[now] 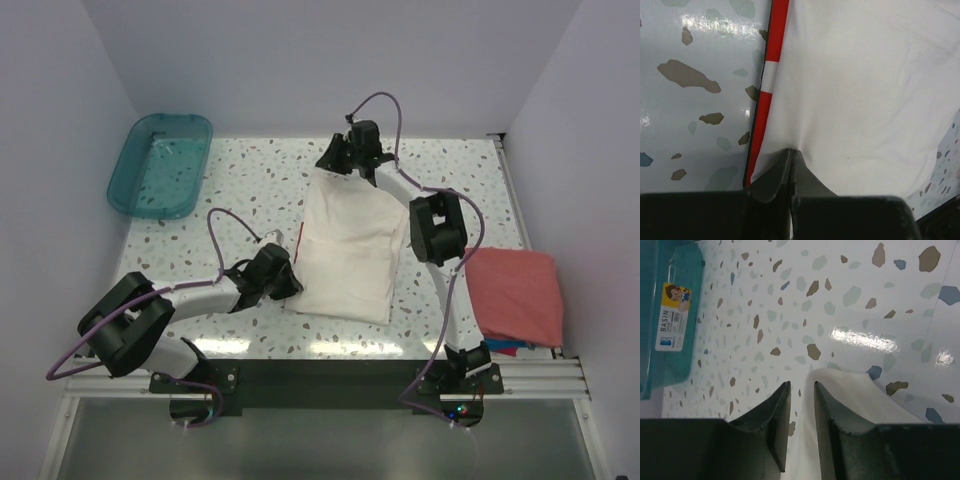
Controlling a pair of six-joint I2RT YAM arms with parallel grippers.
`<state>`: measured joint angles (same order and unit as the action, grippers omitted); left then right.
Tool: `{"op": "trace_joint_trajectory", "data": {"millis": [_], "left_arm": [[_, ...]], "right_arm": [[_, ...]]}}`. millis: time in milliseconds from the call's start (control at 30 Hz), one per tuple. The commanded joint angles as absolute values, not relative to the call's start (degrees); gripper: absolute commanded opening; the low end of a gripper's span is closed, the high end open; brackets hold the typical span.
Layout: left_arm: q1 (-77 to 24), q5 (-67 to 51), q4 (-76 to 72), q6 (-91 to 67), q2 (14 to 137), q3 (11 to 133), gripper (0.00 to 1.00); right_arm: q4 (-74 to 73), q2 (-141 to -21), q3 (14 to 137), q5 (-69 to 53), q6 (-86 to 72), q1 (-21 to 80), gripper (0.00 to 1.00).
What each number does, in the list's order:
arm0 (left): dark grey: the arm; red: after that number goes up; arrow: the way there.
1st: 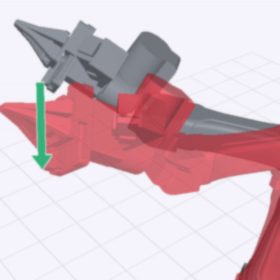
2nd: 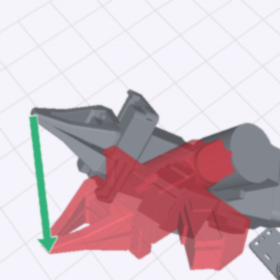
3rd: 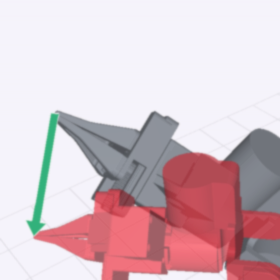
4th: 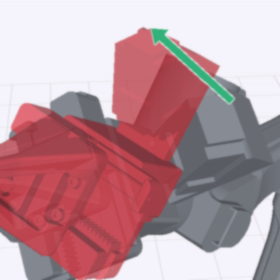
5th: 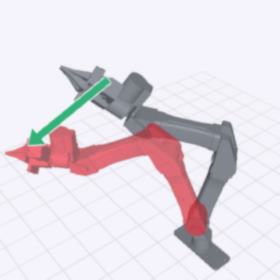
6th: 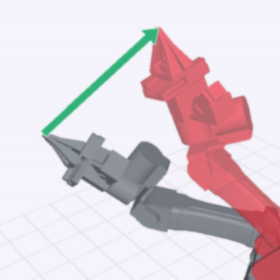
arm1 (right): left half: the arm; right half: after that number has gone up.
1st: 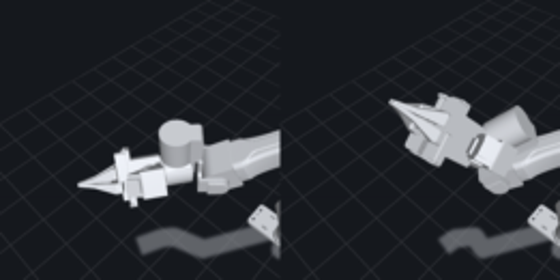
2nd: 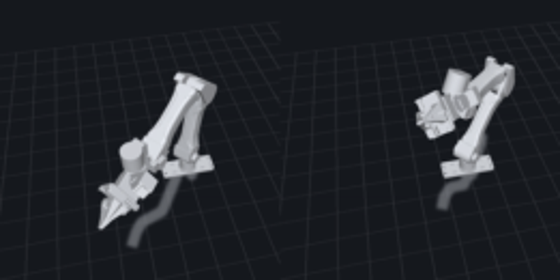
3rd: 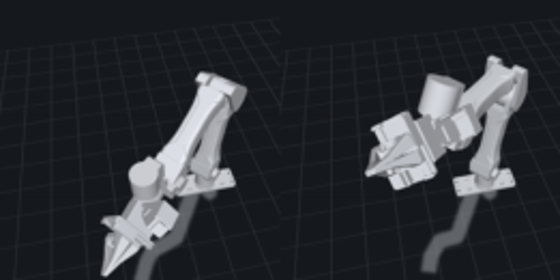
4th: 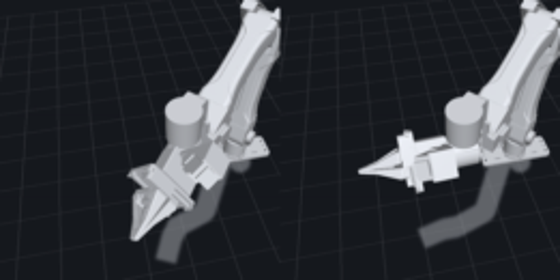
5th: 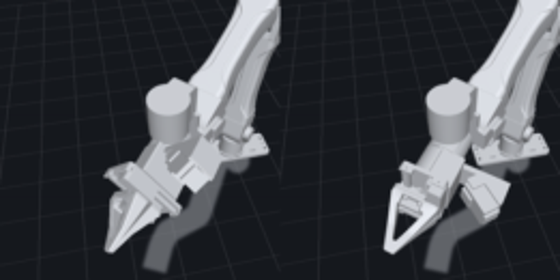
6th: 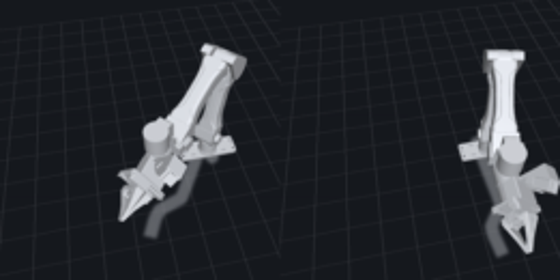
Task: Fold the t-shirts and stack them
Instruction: Fold the tshirt
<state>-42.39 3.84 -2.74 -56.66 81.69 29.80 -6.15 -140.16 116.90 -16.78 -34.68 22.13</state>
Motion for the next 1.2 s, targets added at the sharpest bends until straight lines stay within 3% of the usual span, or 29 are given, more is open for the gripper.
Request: {"op": "trace_joint_trajectory", "data": {"millis": [0,200,567,667,967,1167], "left_arm": [[-42.63,3.17,4.75,-56.07,84.46,26.72,0.00],[-42.63,3.25,4.83,-56.07,84.38,26.63,0.00],[-42.63,3.34,5.71,-54.85,83.06,28.39,0.00],[-42.54,4.04,7.20,-53.00,81.30,30.76,0.08],[-40.69,2.73,9.67,-48.08,77.26,37.70,0.29],[-40.17,1.67,11.68,-46.49,76.03,38.59,0.40]], "right_arm": [[-0.26,-144.13,122.15,-23.20,-41.48,19.87,0.32],[-0.26,-144.85,123.23,-21.37,-42.54,18.64,0.49],[-10.36,-125.70,110.05,-3.70,-32.26,18.28,0.51],[-13.97,-116.07,100.84,-0.98,-32.08,18.28,0.52],[-16.52,-86.00,56.83,0.87,-37.87,23.54,0.52],[-19.50,-74.37,42.39,4.74,-42.62,29.60,0.53]]}}
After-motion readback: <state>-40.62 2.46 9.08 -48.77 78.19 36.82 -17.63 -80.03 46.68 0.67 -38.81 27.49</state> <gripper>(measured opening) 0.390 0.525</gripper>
